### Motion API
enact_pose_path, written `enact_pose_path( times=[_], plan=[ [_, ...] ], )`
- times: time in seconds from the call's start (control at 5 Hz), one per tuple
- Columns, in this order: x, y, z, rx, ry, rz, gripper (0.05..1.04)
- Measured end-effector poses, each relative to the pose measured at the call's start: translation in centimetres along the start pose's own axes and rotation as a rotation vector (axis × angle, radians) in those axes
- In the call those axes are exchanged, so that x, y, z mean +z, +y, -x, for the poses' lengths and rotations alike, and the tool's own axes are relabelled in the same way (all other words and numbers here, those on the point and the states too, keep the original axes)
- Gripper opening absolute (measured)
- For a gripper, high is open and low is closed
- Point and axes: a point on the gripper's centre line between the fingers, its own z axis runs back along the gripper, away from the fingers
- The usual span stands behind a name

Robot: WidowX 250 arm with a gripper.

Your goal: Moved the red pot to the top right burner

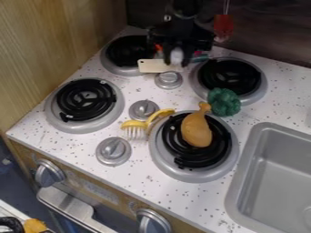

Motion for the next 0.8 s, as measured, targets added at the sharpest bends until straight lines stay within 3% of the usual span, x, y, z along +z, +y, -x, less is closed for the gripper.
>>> enact_pose_path(
  times=[0.6, 0.8],
  plan=[
    [0.2, -4.4, 3.8, -0.151, 0.083, 0.079, 0.351],
    [0.5, -5.7, 4.1, -0.243, 0.053, 0.078, 0.351]
  ],
)
